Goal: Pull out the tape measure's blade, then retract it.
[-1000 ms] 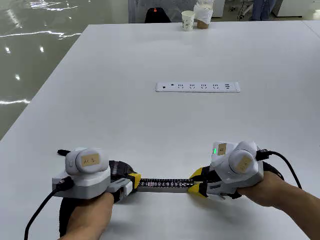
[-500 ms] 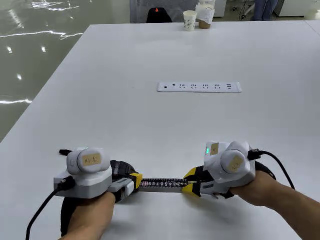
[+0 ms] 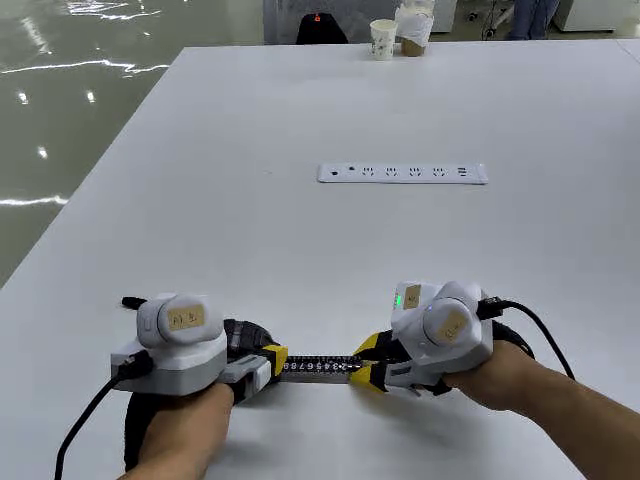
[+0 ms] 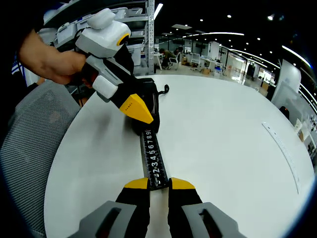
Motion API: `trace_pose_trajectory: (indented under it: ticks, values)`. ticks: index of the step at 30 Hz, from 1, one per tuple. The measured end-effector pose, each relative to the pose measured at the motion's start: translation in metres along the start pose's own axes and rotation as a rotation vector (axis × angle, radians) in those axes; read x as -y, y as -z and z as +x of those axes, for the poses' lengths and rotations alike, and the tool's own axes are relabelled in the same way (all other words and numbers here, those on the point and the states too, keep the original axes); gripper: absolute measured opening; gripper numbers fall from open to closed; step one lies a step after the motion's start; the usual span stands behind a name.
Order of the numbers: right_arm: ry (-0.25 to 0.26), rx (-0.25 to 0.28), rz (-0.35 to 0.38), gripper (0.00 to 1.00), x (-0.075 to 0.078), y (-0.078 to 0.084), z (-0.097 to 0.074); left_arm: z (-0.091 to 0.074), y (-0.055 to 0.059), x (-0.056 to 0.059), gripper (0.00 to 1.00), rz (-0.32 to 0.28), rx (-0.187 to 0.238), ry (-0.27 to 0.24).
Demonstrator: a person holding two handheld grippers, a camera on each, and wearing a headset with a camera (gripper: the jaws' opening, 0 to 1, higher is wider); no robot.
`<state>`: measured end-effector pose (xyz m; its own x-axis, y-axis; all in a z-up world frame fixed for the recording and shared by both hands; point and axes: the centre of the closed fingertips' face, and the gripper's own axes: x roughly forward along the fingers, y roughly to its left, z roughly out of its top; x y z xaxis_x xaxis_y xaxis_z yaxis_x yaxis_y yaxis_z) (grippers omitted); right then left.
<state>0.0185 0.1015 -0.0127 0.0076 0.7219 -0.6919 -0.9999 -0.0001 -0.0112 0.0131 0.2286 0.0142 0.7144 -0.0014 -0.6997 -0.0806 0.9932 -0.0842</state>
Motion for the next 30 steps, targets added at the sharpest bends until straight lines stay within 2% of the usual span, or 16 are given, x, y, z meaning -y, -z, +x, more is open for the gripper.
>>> trace_pose_trajectory:
  ticks: [30]
  values:
    - [-0.012,0.017,-0.025,0.10,-0.006,-0.025,0.027,0.000,0.000,-0.001,0.58,-0.010,-0.002,0.004]
